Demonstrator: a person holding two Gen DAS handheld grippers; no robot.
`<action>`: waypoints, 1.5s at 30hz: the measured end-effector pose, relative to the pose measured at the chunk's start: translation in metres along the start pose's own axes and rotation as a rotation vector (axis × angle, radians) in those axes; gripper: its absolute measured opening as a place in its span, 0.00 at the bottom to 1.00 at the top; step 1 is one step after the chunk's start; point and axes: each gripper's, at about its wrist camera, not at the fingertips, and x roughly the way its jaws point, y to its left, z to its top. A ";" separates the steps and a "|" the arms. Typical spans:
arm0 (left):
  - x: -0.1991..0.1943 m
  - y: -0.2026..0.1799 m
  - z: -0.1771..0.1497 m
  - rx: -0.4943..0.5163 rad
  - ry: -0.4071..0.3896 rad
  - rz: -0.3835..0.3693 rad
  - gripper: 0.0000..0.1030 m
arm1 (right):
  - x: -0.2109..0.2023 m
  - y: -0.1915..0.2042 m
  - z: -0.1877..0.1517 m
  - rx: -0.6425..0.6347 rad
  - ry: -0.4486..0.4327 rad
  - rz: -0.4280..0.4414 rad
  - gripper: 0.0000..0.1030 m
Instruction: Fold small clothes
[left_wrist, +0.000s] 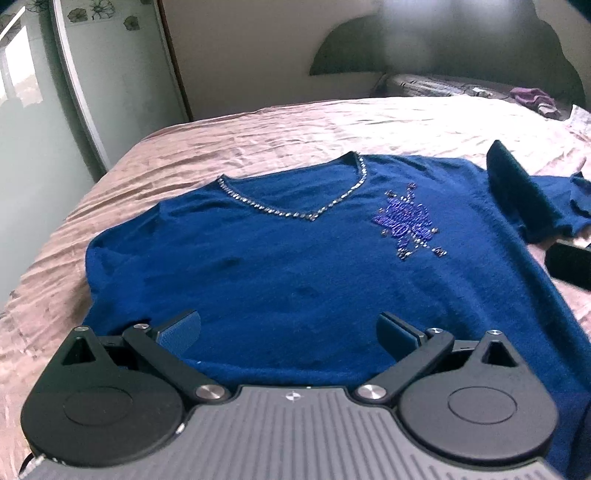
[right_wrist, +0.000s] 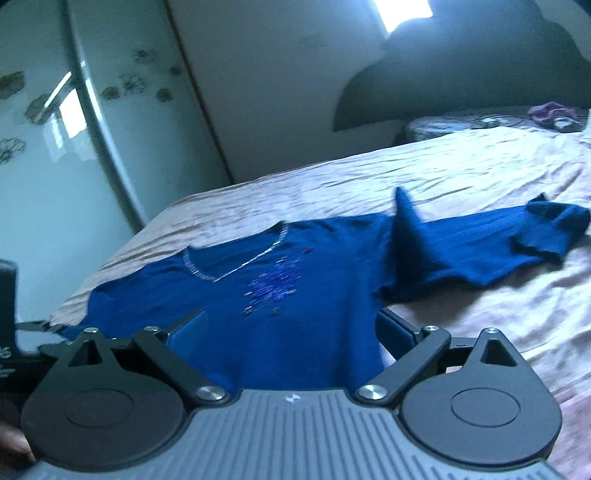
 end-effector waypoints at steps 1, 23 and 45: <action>0.000 -0.002 0.001 0.000 0.000 -0.006 1.00 | -0.001 -0.005 0.002 0.008 -0.007 -0.017 0.95; 0.009 -0.025 -0.004 0.068 0.034 -0.047 1.00 | 0.052 -0.139 0.048 -0.091 -0.008 -0.478 0.61; 0.016 -0.008 -0.003 0.043 0.045 -0.016 1.00 | 0.039 -0.208 0.061 0.430 -0.064 -0.112 0.10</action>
